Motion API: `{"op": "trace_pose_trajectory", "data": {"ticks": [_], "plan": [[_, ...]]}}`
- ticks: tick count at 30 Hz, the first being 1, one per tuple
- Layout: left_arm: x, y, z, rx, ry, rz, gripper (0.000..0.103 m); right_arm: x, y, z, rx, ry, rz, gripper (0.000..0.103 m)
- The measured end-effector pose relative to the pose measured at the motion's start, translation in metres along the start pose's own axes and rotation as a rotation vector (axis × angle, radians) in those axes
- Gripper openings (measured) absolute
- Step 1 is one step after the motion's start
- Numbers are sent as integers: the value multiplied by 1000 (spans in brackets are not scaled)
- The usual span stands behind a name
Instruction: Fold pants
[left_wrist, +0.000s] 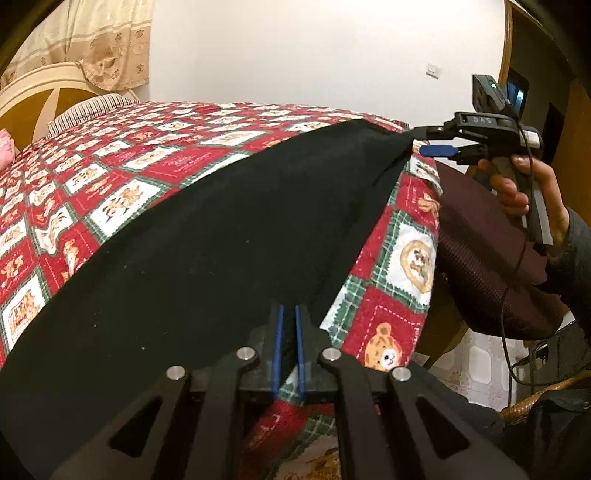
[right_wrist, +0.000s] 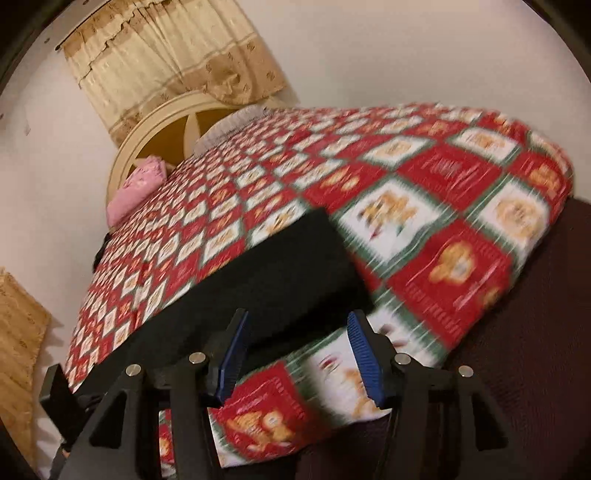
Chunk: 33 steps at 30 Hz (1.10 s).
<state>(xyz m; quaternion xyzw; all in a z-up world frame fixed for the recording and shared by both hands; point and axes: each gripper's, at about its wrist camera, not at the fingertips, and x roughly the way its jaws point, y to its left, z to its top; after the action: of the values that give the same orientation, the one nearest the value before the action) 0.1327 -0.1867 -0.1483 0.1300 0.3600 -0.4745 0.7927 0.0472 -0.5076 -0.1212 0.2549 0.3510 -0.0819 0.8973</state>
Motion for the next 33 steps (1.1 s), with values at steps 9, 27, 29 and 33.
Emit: {"op": "trace_pose_trajectory", "data": {"ticks": [9, 27, 29, 33], "plan": [[4, -13, 3, 52, -8, 43, 45, 31, 0, -3, 35, -2, 4, 29], [-10, -12, 6, 43, -1, 0, 4, 0, 12, 3, -34, -99, 32, 3], [-5, -11, 3, 40, 15, 8, 4, 7, 5, -1, -17, -82, 19, 3], [-7, -8, 2, 14, 14, -13, 4, 7, -7, -7, 22, -72, 20, 3]]}}
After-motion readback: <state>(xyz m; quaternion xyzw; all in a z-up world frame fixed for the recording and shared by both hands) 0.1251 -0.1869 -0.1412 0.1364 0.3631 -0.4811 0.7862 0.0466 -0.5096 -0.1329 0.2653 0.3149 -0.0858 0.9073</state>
